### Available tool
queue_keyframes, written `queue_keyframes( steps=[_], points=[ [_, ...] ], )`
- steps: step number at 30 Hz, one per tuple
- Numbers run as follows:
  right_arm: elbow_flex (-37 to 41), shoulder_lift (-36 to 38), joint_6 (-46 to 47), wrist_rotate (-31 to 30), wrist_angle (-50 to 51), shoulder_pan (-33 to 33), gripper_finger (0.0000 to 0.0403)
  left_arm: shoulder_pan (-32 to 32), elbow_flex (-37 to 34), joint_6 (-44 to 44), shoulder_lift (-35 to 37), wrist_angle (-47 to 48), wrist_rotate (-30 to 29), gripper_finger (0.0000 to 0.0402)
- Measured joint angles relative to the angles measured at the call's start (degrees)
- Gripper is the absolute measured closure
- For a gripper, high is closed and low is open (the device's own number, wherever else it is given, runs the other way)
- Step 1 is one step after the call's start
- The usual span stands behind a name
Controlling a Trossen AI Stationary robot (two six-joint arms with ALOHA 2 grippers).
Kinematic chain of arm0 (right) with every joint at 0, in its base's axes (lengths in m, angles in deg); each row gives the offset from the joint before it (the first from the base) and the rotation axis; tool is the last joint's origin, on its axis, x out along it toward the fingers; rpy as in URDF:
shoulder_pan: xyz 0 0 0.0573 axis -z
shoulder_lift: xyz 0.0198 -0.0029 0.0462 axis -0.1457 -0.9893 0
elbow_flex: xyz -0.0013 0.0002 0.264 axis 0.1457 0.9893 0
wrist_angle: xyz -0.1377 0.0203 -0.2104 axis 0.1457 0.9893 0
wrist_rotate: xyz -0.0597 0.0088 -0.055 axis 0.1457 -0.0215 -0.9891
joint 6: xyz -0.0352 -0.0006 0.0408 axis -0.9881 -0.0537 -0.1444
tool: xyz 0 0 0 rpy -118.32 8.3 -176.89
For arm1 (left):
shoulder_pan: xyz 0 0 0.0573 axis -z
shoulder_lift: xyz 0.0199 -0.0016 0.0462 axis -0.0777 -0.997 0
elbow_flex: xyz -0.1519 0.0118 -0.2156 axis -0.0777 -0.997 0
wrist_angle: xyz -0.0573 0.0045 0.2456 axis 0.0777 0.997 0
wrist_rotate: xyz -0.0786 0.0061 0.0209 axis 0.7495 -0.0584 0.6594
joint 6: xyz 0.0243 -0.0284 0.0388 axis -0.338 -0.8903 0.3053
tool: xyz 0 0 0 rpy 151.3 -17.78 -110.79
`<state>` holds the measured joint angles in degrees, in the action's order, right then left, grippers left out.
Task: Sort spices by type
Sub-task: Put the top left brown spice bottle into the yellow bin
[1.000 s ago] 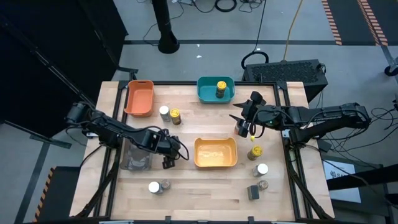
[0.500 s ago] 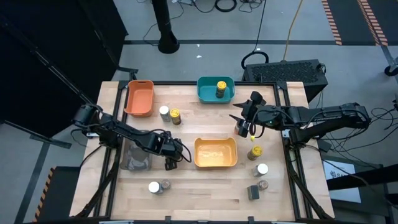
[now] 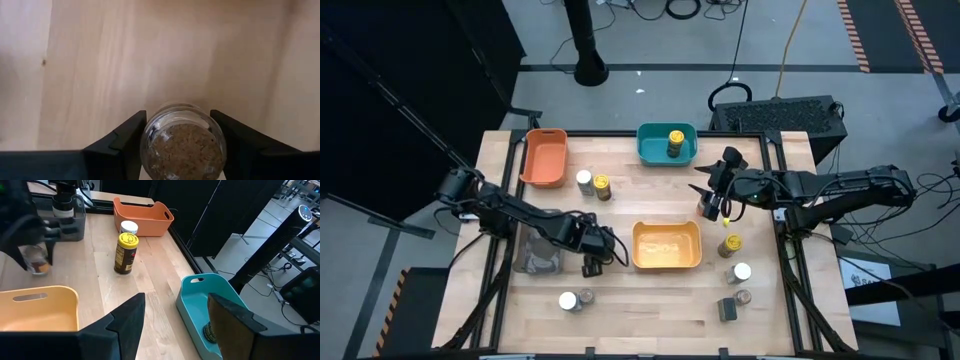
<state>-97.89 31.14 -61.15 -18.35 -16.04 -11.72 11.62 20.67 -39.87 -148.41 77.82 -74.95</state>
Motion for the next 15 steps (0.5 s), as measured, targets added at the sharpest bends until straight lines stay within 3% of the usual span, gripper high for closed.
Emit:
queue_keyframes(
  steps=[4, 7, 10, 15],
  points=[
    [0.0, 0.0, 0.0, 0.0, 0.8, 0.0, 0.0204, 0.6, 9.5, 5.3, 0.0, 10.2, 0.3, 0.0201],
    [0.0, 0.8, 1.5, -0.2, 4.6, 0.0, 0.0204, -0.1, 16.7, 12.0, 0.1, 11.2, 0.3, 0.0201],
    [0.0, 2.7, 4.6, -0.3, 7.2, 0.0, 0.0204, -2.3, 21.1, 19.8, 0.1, 5.0, -0.2, 0.0201],
    [0.0, 5.8, 8.4, -0.3, 9.5, 0.0, 0.0204, -6.6, 21.8, 29.0, -1.0, -8.0, 2.8, 0.0201]
  ],
)
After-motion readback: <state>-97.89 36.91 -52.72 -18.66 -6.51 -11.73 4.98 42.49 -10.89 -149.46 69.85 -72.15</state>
